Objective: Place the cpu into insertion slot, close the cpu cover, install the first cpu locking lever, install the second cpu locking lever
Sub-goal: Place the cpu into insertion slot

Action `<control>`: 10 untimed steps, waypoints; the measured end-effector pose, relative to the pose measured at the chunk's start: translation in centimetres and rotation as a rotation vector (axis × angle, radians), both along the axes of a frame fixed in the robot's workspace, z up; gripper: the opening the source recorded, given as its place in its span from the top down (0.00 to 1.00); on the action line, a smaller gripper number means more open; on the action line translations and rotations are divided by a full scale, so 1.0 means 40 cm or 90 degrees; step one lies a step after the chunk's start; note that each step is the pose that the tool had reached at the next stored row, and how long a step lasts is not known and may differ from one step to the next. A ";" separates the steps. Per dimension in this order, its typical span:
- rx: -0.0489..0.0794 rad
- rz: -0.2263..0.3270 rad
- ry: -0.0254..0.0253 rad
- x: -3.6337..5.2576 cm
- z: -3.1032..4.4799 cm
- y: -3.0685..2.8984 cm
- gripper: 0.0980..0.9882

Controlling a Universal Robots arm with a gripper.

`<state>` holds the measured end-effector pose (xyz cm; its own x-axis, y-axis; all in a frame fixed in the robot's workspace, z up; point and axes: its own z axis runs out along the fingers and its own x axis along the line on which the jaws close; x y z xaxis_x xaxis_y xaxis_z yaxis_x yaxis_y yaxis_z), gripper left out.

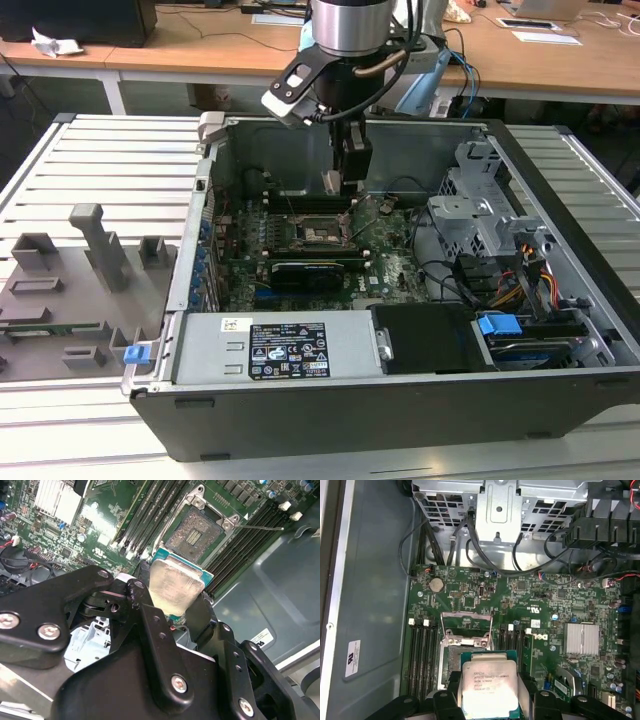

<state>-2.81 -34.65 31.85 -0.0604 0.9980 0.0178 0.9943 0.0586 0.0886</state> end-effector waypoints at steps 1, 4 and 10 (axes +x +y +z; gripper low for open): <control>0.000 0.000 0.0000 0.000 -0.001 0.000 0.51; 0.000 0.000 0.0000 0.000 -0.003 0.000 0.51; 0.000 0.000 0.0000 0.000 -0.021 0.000 0.51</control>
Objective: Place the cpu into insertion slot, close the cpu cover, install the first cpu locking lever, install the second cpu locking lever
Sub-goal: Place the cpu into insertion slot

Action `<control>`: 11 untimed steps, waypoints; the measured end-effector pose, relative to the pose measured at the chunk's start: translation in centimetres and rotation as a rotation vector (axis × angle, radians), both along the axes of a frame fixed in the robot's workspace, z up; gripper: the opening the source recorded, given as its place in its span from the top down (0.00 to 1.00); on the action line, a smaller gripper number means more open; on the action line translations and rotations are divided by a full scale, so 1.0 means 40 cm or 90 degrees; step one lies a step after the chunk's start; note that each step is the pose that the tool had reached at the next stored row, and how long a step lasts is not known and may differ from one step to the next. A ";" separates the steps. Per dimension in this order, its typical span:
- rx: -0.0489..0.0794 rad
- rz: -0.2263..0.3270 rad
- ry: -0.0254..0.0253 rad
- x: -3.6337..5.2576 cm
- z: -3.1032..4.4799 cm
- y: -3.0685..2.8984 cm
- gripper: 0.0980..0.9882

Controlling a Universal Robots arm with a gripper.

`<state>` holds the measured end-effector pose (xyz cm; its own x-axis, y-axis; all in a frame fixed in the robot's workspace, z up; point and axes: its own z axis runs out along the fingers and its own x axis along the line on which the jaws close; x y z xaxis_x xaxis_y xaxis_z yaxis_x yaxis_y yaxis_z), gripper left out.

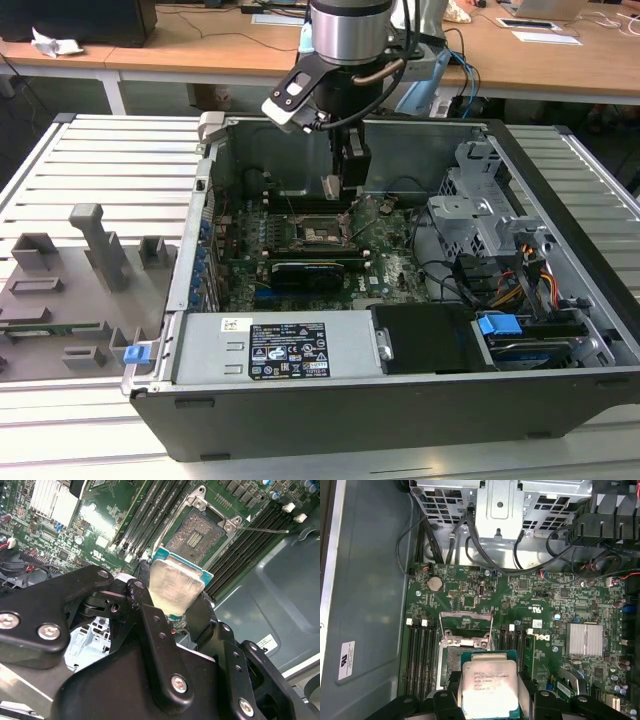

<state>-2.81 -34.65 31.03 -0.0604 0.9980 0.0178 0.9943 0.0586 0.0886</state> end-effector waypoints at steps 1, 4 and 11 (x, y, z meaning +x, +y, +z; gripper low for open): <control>0.000 0.000 0.0000 0.000 -0.001 0.000 0.51; 0.000 0.000 0.0000 0.000 -0.002 0.000 0.51; 0.000 0.000 0.0000 0.000 -0.008 0.000 0.51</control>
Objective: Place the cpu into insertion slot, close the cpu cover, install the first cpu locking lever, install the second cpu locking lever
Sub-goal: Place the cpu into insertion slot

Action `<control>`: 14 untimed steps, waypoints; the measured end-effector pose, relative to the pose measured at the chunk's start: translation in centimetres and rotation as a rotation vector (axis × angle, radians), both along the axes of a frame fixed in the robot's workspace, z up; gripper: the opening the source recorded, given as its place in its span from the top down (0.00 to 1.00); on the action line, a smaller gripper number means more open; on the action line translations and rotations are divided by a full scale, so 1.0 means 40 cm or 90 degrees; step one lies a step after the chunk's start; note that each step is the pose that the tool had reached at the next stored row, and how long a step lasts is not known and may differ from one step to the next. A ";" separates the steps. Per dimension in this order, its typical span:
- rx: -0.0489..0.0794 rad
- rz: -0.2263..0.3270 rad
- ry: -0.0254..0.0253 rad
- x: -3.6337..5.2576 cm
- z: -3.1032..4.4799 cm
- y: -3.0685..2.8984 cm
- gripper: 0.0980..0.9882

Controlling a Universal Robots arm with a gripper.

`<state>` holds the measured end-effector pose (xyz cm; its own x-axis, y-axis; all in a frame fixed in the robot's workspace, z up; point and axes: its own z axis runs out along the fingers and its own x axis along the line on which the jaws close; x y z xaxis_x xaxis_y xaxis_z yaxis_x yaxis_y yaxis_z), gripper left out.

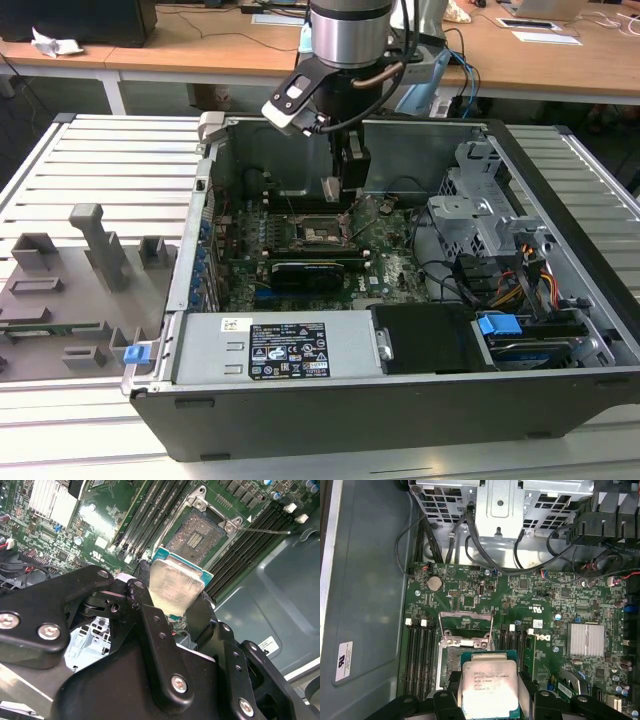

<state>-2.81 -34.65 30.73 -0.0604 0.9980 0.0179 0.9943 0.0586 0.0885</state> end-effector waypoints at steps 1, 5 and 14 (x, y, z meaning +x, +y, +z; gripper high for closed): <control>0.000 0.000 0.0000 0.000 0.000 0.000 0.51; 0.000 0.000 0.0000 0.000 -0.003 0.000 0.51; 0.000 -0.002 0.0000 0.000 -0.009 0.000 0.51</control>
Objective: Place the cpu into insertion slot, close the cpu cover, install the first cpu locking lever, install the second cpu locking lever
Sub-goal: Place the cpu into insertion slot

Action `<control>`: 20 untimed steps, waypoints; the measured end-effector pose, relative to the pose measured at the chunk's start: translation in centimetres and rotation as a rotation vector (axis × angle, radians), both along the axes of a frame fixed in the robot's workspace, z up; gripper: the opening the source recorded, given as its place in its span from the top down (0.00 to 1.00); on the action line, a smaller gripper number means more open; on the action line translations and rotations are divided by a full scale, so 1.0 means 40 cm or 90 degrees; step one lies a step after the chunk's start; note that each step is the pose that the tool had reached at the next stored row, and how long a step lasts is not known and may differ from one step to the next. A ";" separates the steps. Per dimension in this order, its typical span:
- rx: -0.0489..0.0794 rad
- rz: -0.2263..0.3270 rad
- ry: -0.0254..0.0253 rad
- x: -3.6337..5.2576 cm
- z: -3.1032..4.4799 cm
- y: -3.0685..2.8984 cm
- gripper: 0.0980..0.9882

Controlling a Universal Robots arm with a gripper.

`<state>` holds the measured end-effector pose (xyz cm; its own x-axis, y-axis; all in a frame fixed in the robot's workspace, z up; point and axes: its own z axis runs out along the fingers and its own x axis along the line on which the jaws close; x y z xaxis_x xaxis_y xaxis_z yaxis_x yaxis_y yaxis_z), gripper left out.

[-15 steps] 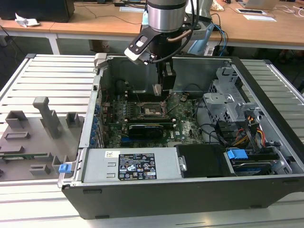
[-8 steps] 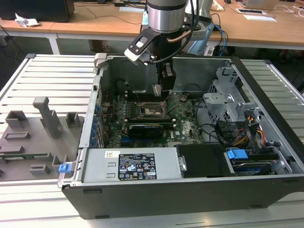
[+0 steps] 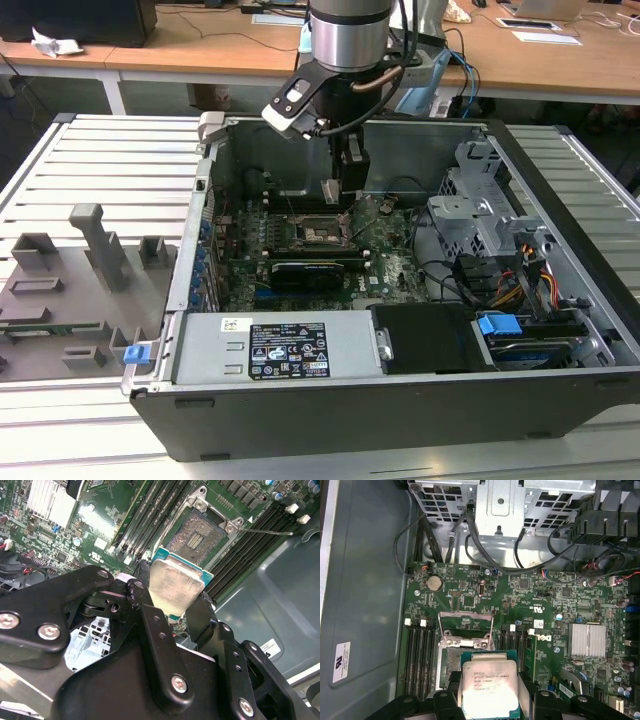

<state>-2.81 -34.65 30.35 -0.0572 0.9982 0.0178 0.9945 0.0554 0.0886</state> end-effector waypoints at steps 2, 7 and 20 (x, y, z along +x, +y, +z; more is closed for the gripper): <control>0.000 -0.009 0.0000 0.000 -0.002 0.000 0.51; 0.000 -0.026 0.0001 0.000 -0.005 0.000 0.51; 0.000 -0.031 0.0001 0.000 -0.010 0.000 0.51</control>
